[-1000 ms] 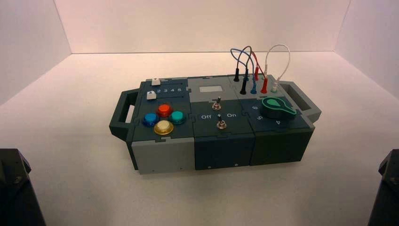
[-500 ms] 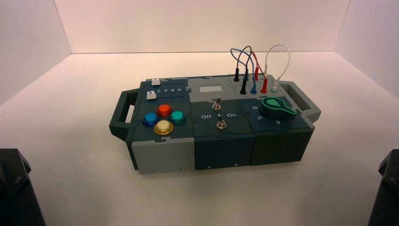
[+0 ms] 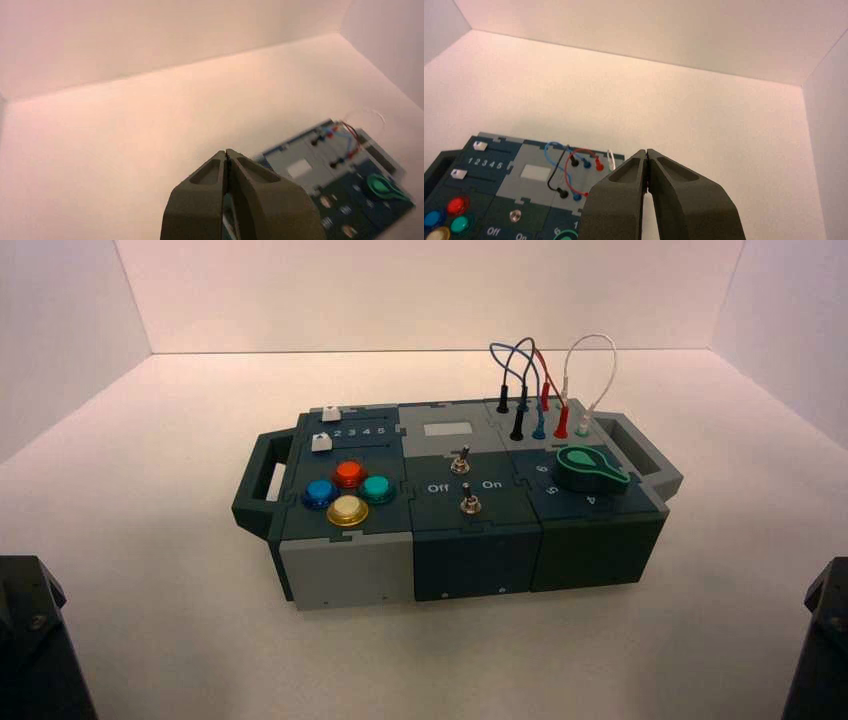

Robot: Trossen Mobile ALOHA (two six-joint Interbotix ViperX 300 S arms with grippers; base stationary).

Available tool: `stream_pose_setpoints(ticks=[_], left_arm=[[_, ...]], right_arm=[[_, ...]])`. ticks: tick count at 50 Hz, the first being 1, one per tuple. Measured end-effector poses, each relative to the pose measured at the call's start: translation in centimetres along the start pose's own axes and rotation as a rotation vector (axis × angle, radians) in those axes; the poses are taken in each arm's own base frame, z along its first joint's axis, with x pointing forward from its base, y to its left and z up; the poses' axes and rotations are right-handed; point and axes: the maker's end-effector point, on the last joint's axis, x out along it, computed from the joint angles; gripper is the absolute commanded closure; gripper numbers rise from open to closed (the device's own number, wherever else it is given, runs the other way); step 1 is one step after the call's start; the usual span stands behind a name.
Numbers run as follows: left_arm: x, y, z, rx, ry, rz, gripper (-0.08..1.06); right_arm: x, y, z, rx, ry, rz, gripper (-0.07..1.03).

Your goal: Flip the bottom switch on with the right gripper.

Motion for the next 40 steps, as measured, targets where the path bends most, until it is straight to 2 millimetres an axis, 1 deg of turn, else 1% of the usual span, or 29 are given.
stream_pose_setpoints(ticks=[4, 23, 32, 40], left_arm=[[0.0, -0.3, -0.7, -0.030, 0.039, -0.011, 1.01], [-0.4, -0.4, -1.5, -0.136, 0.080, -0.016, 1.01], [-0.2, -0.5, -2.6, -0.193, 0.151, -0.013, 1.01], [0.7, -0.7, -4.3, -0.221, 0.258, -0.013, 1.01]], right_arm=[[-0.1, 0.2, 0.0, -0.001, 0.006, 0.008, 0.99], [-0.3, 0.5, 0.1, 0.023, 0.003, 0.023, 0.99], [-0.3, 0.5, 0.1, 0.034, 0.003, 0.025, 0.99], [-0.2, 0.7, 0.0, 0.050, 0.014, 0.032, 0.99]])
